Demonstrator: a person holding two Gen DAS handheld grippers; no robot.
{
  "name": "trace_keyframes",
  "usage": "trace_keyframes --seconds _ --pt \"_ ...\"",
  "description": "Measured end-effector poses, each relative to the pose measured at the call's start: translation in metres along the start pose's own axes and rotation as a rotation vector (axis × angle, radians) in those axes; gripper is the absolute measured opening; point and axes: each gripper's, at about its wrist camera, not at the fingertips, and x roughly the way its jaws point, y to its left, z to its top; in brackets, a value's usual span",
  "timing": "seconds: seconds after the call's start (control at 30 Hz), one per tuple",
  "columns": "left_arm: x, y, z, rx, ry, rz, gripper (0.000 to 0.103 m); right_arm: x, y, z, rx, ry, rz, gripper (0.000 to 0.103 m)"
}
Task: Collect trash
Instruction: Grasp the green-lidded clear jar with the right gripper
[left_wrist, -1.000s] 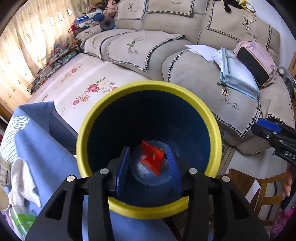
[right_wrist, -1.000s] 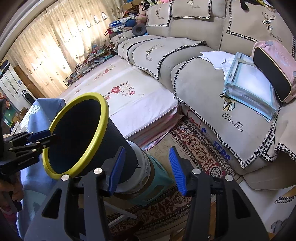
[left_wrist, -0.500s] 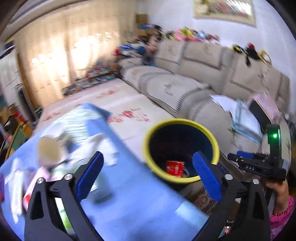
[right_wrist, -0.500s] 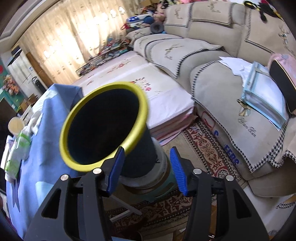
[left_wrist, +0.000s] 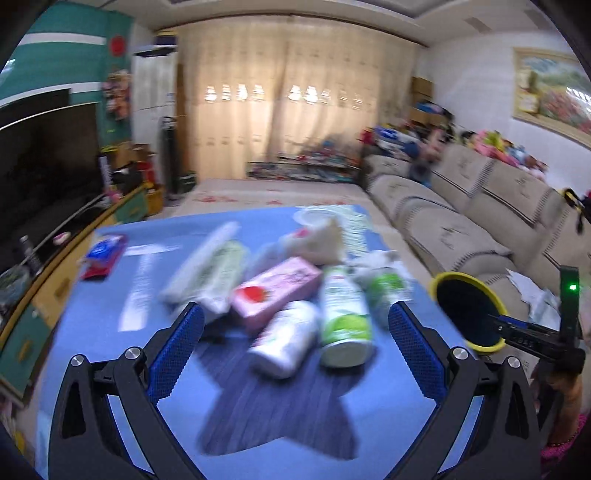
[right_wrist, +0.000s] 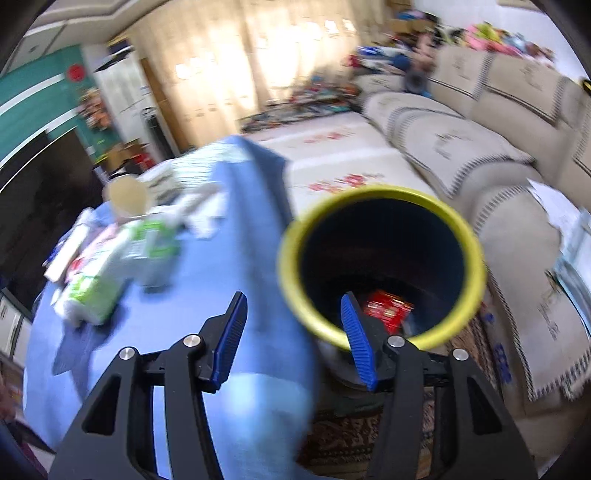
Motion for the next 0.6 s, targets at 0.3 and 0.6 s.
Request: trace_keyframes --seconds 0.3,0.6 --pt "-0.015 0.050 -0.027 -0.088 -0.004 0.035 0.098 0.021 0.092 0.006 -0.140 -0.001 0.087 0.067" --pt "-0.004 0.069 -0.033 -0.133 0.018 0.034 0.098 0.069 0.122 0.016 -0.140 0.055 0.027 0.067"
